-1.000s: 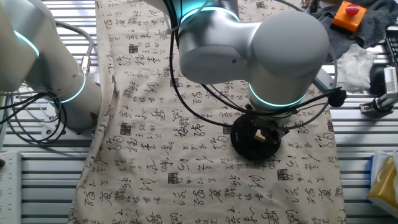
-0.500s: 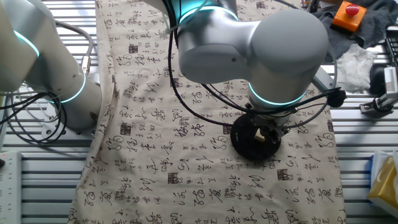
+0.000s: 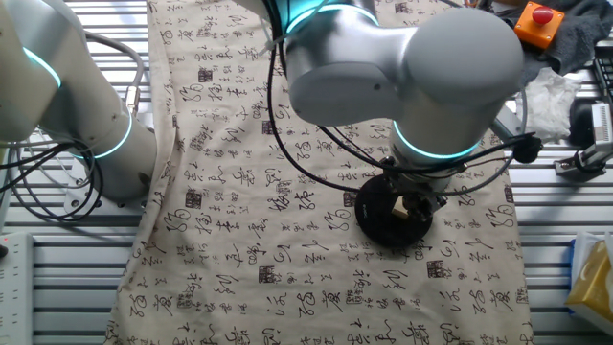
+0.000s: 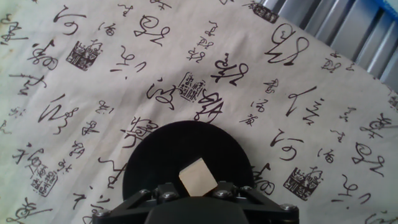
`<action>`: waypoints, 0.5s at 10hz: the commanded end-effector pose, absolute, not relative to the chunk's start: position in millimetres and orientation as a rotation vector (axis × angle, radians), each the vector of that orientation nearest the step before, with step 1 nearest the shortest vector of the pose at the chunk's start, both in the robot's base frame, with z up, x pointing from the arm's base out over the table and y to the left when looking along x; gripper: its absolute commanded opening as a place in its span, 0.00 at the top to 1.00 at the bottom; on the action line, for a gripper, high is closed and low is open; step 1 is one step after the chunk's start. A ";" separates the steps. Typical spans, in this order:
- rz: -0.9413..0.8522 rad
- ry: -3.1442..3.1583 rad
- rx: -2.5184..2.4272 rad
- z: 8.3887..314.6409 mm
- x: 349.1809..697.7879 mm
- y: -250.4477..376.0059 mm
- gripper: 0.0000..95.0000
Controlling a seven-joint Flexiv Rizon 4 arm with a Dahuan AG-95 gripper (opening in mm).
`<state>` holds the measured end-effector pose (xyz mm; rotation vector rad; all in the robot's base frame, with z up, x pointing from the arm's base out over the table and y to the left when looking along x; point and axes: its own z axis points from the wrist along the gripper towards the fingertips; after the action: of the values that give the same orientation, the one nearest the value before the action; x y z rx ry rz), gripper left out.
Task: Remove the object from the scale
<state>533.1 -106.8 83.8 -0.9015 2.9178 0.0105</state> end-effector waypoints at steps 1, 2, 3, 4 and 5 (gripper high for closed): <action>0.004 2.919 -0.892 84.7 532.3 -106.8 0.60; -0.009 2.929 -0.885 84.7 532.3 -106.8 0.60; -0.016 2.935 -0.873 84.7 532.3 -106.8 0.60; -0.014 2.939 -0.861 84.7 532.3 -106.8 0.60; -0.013 2.937 -0.864 84.7 532.3 -106.8 0.60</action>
<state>532.2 -107.1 84.3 -0.8566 2.9413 -0.0166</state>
